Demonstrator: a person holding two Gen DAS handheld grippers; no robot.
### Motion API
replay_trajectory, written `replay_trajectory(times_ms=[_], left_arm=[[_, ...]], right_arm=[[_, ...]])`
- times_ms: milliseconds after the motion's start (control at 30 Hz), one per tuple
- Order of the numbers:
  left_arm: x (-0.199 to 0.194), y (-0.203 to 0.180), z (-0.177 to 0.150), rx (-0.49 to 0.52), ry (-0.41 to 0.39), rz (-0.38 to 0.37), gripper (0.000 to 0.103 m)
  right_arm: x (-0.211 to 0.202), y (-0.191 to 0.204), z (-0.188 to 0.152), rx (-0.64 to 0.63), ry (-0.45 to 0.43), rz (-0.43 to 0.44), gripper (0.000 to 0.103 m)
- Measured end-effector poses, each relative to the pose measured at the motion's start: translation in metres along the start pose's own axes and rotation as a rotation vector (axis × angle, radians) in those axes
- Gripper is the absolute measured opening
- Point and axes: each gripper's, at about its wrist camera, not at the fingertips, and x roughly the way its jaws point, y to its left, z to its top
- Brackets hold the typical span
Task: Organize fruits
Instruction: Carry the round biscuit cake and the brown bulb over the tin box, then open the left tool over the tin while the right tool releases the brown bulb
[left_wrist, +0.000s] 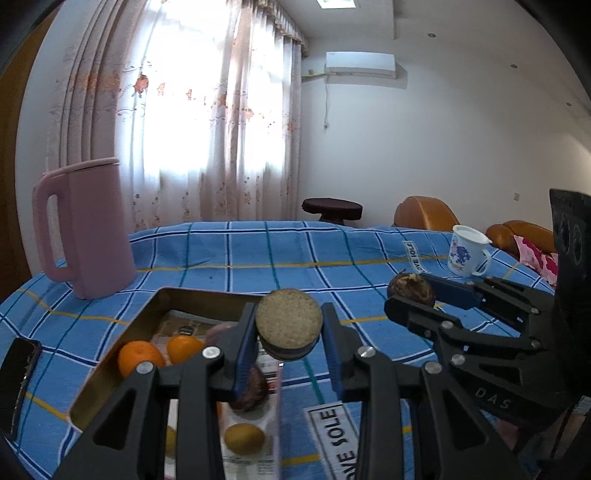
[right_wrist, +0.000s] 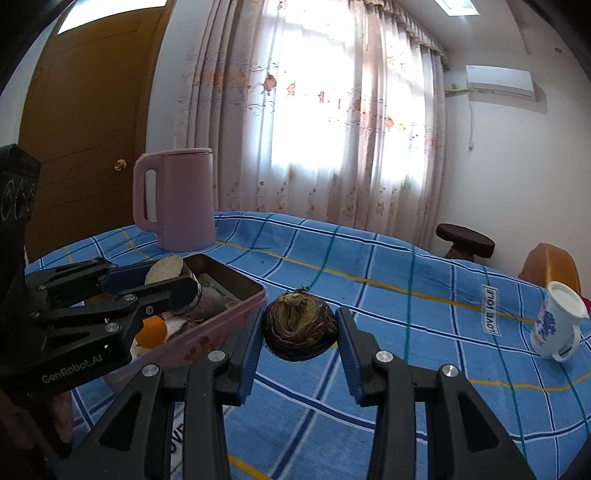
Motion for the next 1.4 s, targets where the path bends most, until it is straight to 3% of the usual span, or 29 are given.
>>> replay_trajectory(times_ms=[533, 900, 1400], left_arm=[[-0.012, 0.047, 0.003, -0.044, 0.029, 0.084, 0.036], [-0.014, 0.087, 0.000, -0.094, 0.079, 0.148, 0.036], [-0.005, 0.101, -0.012, -0.108, 0.151, 0.169, 0.036]], right_arm=[[0.022, 0.045, 0.027, -0.032, 0.010, 0.131, 0.041], [0.056, 0.082, 0.030, -0.079, 0.103, 0.207, 0.041], [0.089, 0.109, 0.017, -0.147, 0.244, 0.220, 0.041]])
